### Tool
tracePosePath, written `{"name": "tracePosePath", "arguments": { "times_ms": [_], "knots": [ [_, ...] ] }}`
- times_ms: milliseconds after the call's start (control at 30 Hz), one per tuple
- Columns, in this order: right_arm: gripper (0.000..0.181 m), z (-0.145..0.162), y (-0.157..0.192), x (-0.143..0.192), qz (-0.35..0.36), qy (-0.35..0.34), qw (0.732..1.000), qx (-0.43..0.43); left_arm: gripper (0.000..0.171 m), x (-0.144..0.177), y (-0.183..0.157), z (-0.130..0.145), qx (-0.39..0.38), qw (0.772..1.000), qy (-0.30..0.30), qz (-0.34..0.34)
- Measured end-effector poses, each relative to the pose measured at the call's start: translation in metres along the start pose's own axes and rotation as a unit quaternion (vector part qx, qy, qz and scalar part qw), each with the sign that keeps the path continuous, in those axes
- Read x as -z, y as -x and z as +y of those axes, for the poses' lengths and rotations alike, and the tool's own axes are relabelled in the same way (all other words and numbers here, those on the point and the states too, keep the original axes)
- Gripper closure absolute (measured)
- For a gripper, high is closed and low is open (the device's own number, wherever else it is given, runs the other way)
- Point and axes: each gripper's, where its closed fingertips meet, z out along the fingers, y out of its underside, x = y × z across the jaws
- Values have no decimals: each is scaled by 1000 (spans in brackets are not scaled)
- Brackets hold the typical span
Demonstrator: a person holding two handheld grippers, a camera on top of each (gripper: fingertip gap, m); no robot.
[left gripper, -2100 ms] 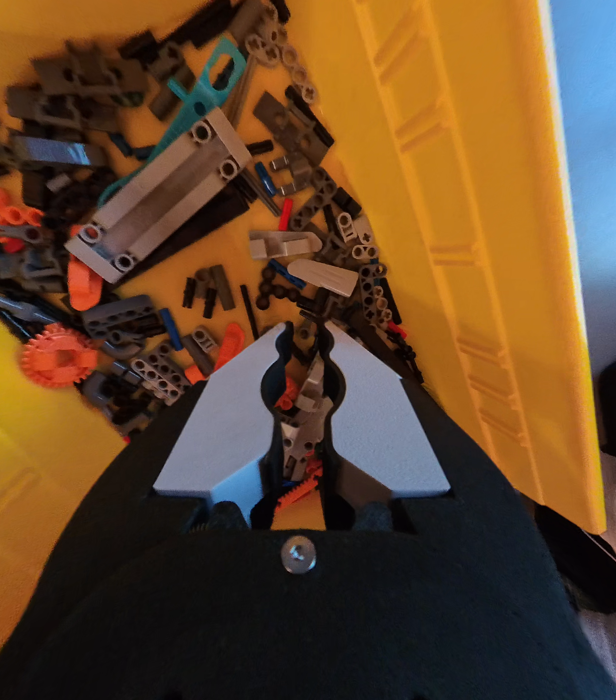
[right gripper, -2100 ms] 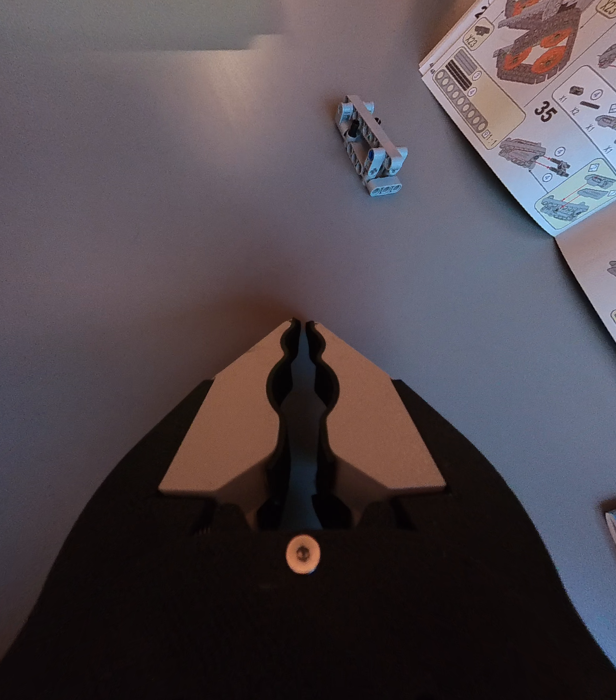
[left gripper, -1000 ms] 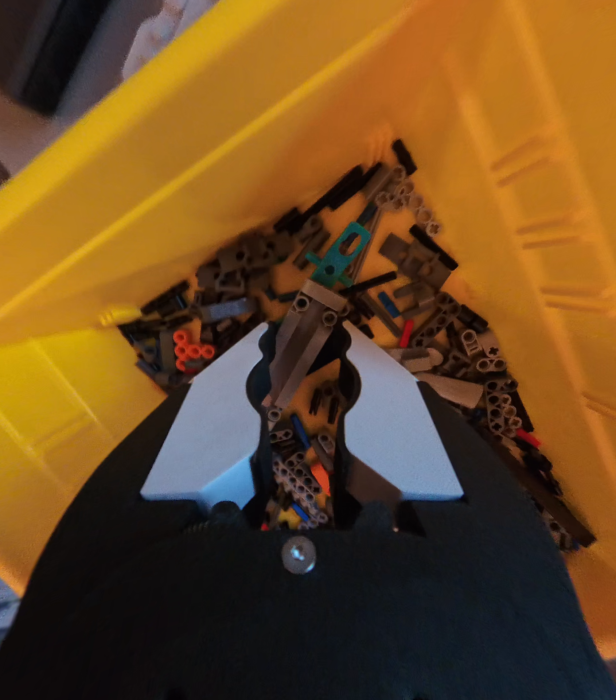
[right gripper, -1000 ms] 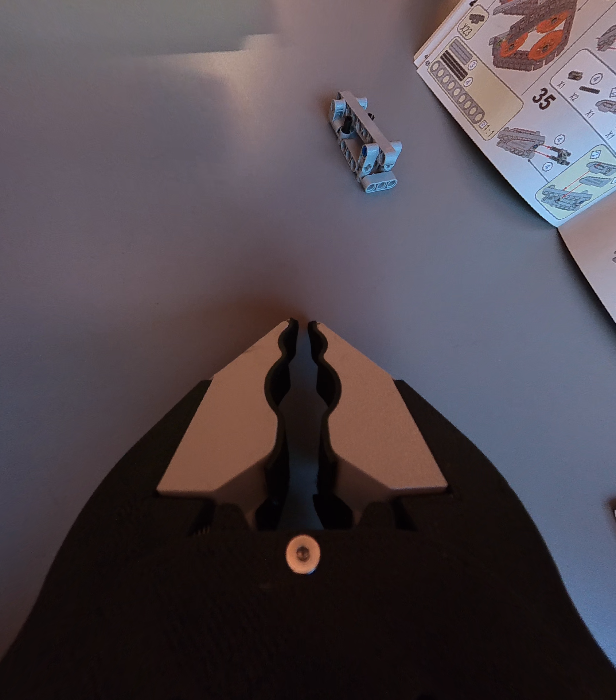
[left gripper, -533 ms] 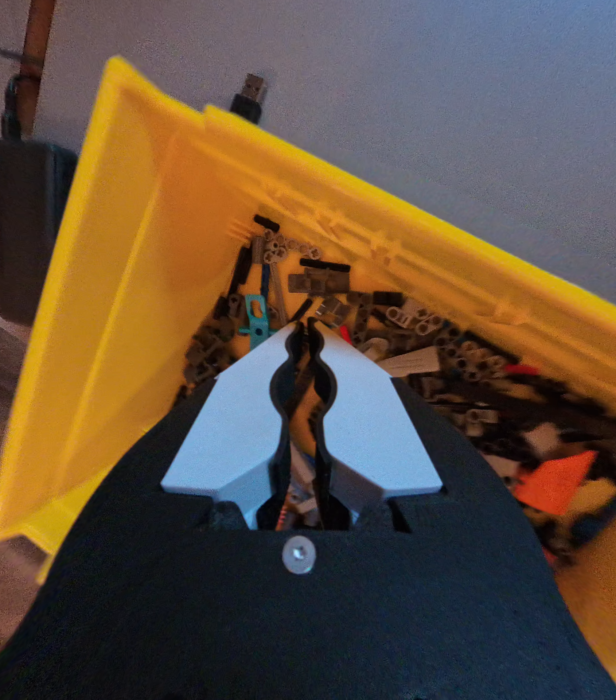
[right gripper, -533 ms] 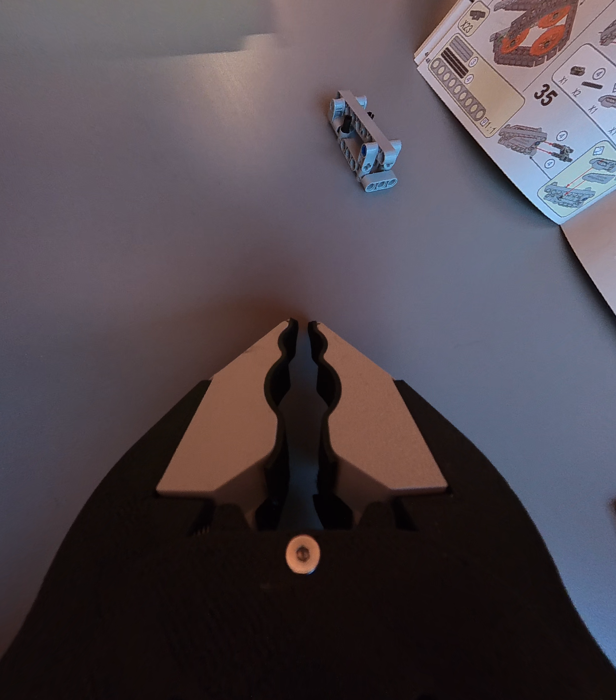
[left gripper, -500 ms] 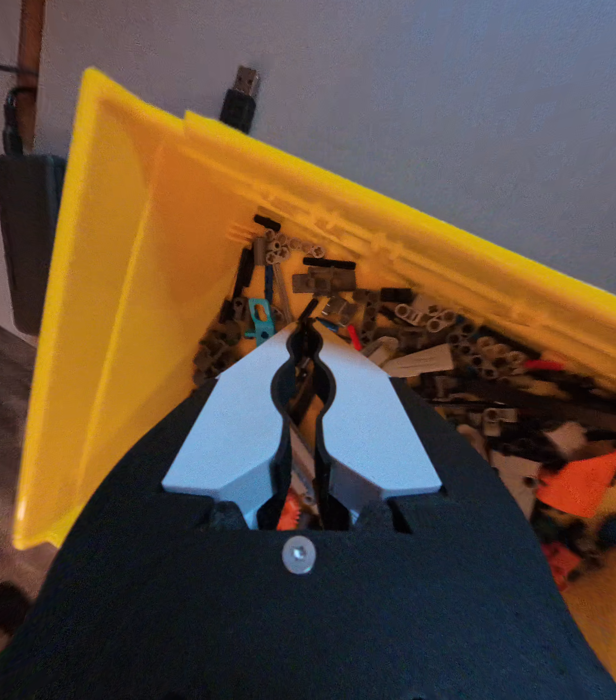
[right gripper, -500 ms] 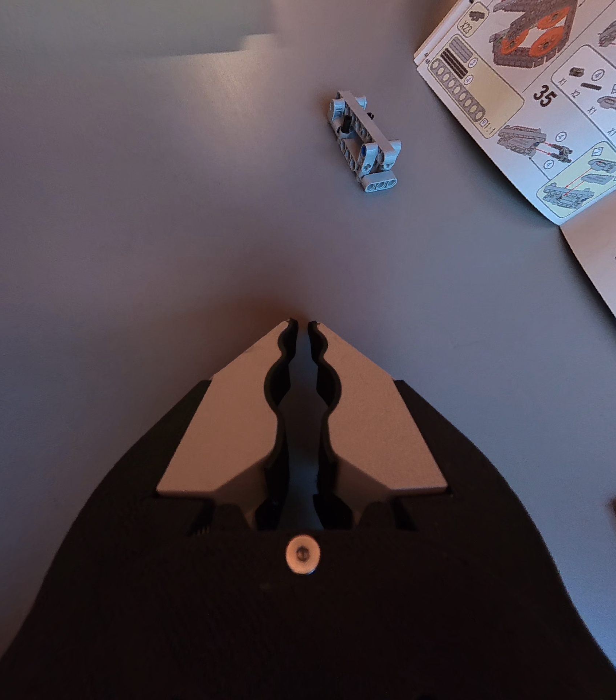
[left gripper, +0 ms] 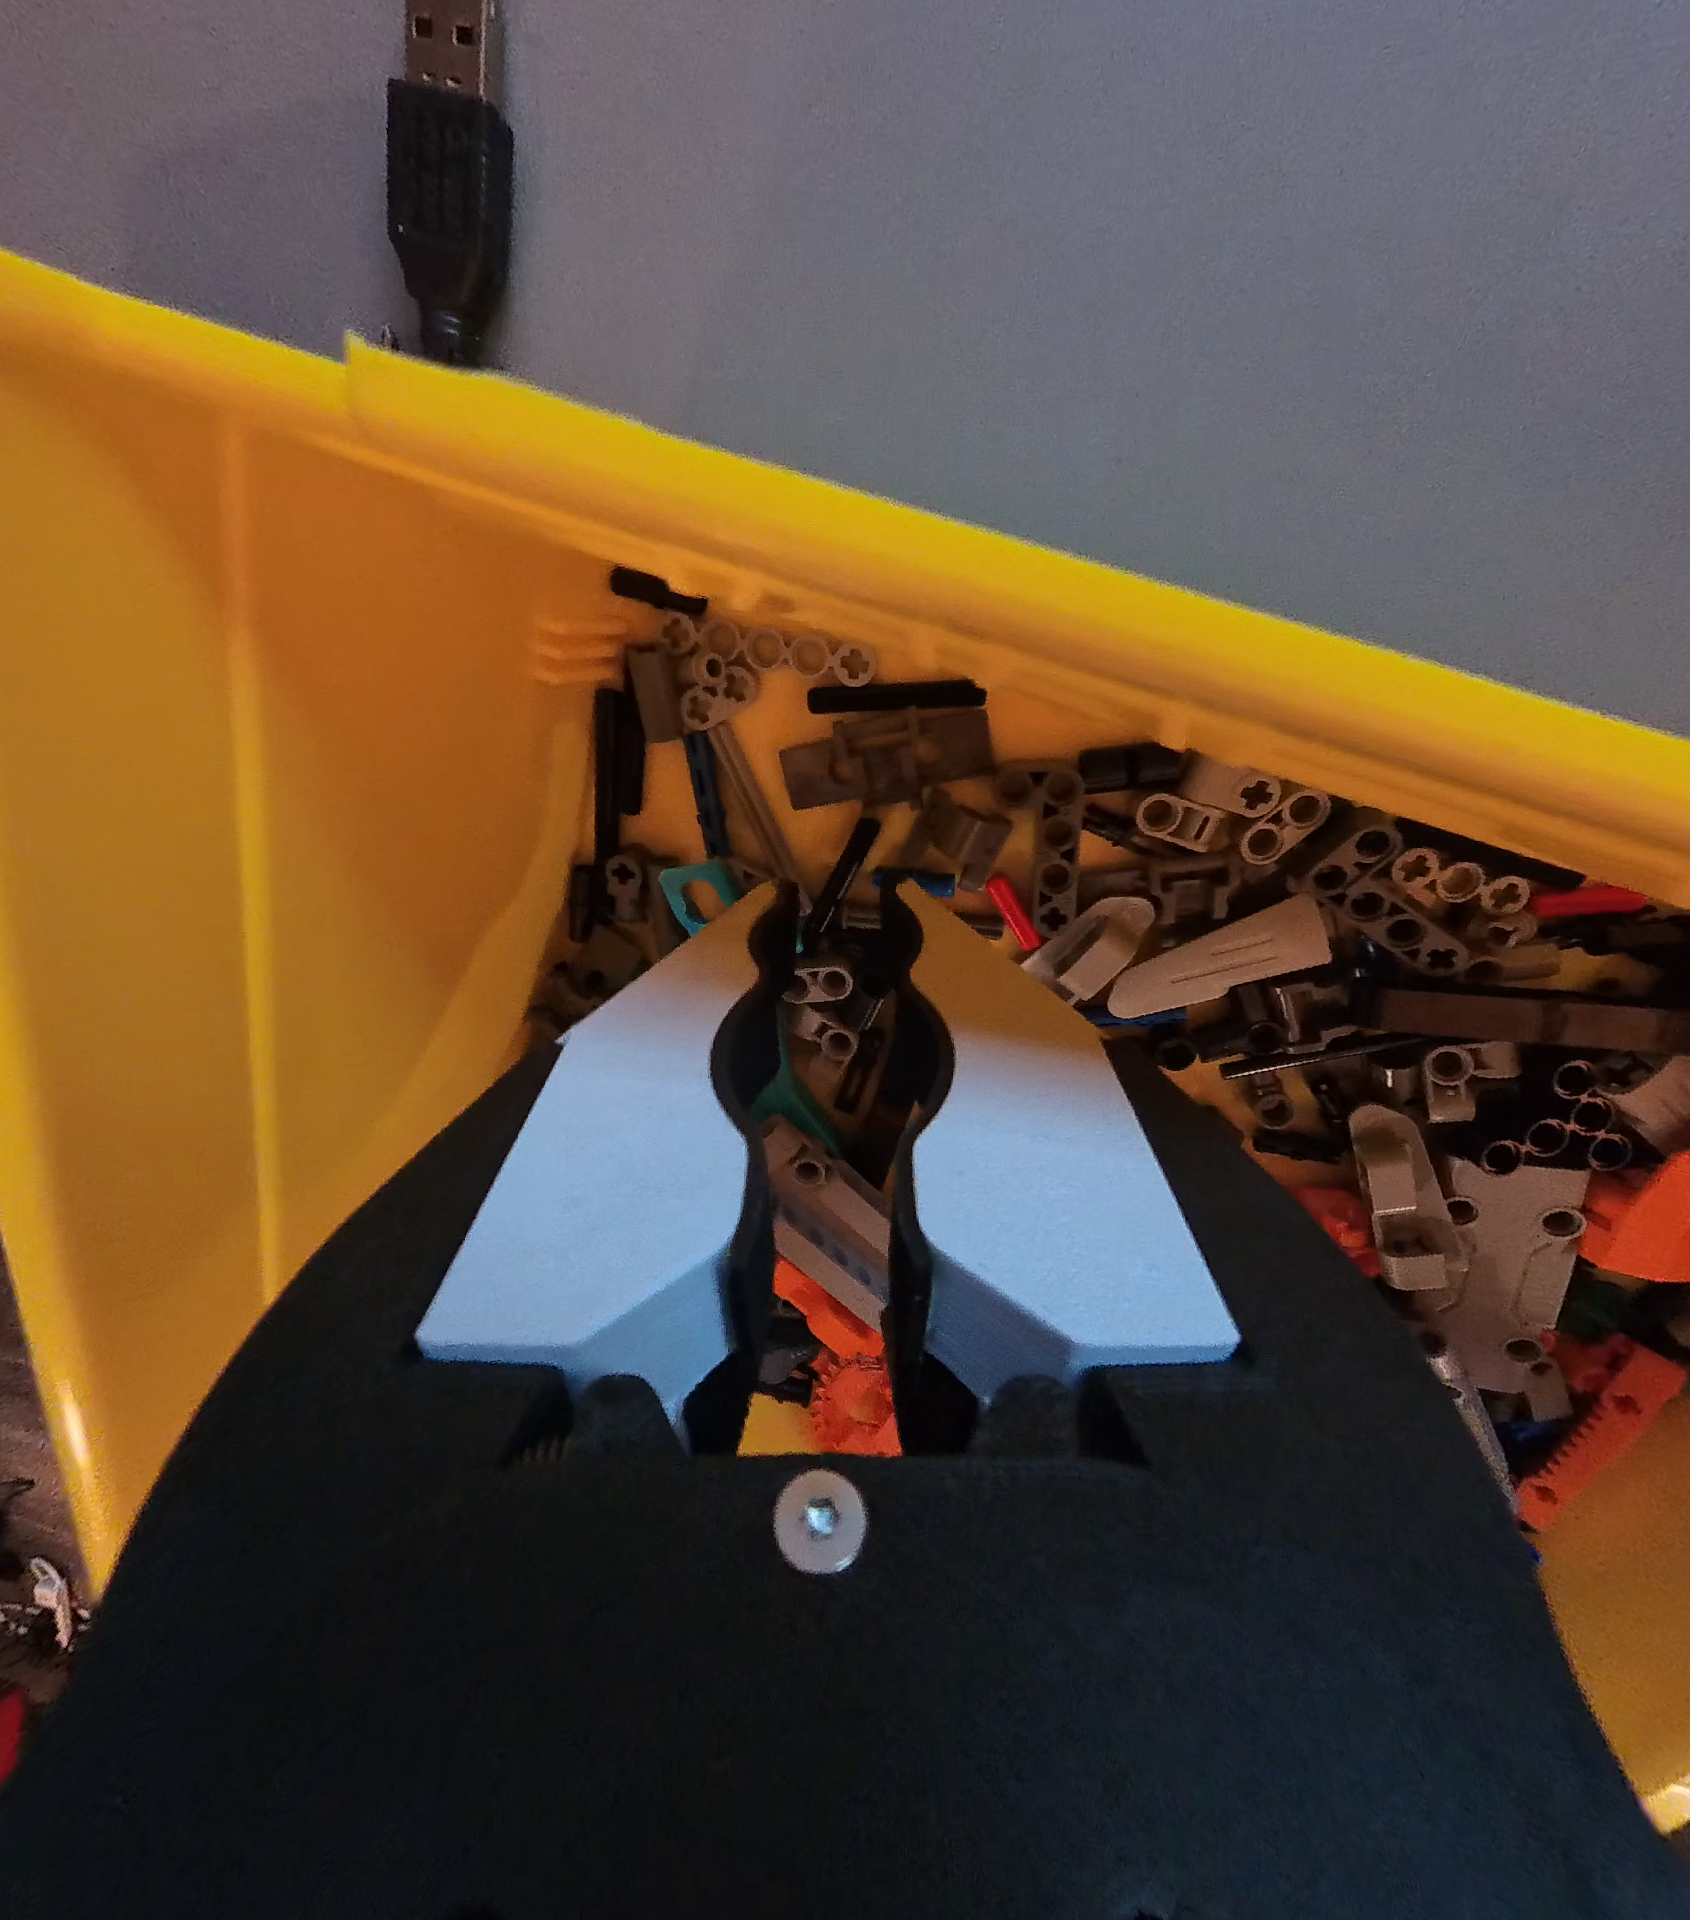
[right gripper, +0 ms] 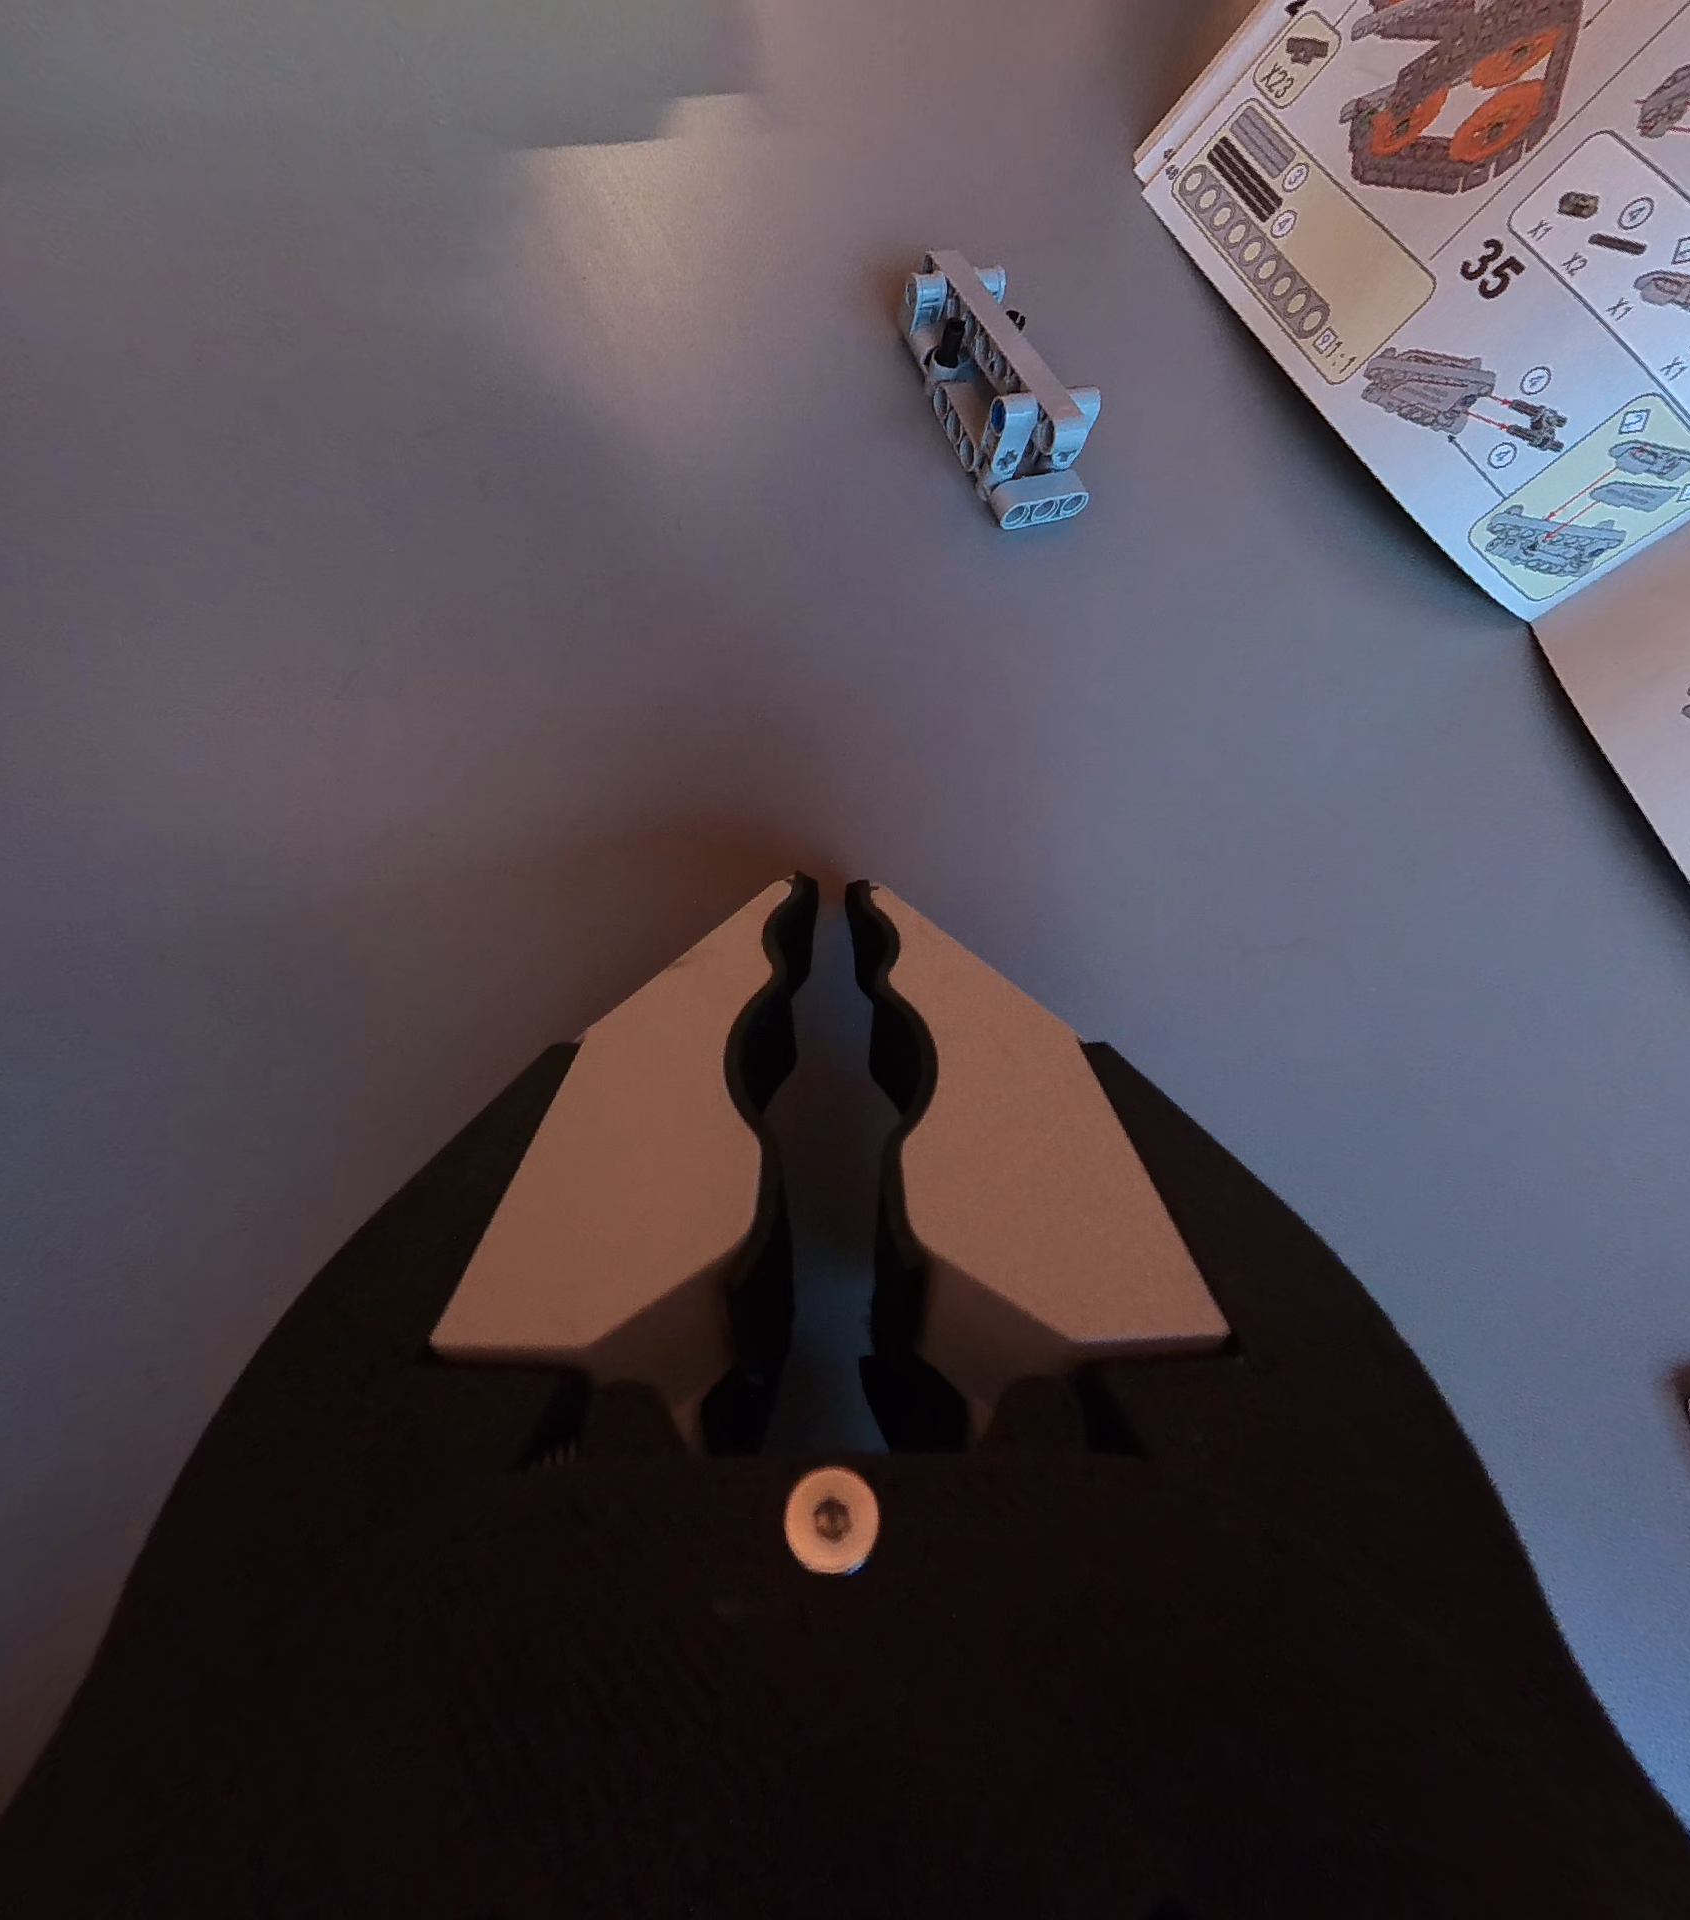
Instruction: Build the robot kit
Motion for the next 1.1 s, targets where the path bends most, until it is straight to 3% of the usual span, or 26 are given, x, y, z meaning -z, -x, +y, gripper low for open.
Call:
{"name": "tracePosePath", "arguments": {
  "times_ms": [300, 667, 733, 1100],
  "knots": [
    [173, 0, 0, 0, 0, 0, 1000, -1, 154, -2, 2, 0, 27, 997, -10, 68],
    [173, 0, 0, 0, -1, 0, 1000, -1, 158, -4, 2, -10, 18, 997, -19, 71],
    [173, 0, 0, 0, -1, 0, 1000, -1, 167, -4, 4, -8, 29, 997, -16, 67],
    [173, 0, 0, 0, -2, 0, 1000, -1, 169, -1, 1, 11, 127, 989, -6, 79]
  ]
}}
